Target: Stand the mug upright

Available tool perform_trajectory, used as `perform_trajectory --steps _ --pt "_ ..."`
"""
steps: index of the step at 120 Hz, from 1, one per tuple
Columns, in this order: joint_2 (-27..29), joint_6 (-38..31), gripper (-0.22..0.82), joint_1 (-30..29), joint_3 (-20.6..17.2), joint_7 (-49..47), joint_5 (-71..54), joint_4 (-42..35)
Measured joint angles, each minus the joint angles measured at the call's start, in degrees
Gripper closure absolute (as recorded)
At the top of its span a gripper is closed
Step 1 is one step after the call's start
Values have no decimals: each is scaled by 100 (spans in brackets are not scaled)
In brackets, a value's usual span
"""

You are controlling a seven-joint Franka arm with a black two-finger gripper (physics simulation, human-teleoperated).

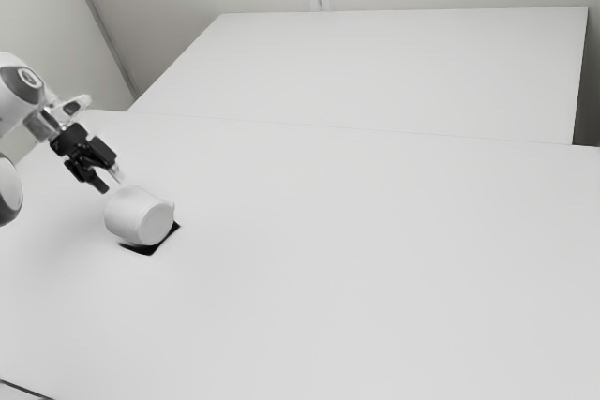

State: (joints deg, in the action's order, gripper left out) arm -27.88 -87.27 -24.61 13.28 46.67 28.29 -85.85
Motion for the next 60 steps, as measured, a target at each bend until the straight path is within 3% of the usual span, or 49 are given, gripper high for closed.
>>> perform_trajectory --steps 60 --pt "-830 1008 0 -717 -433 1034 647 519"
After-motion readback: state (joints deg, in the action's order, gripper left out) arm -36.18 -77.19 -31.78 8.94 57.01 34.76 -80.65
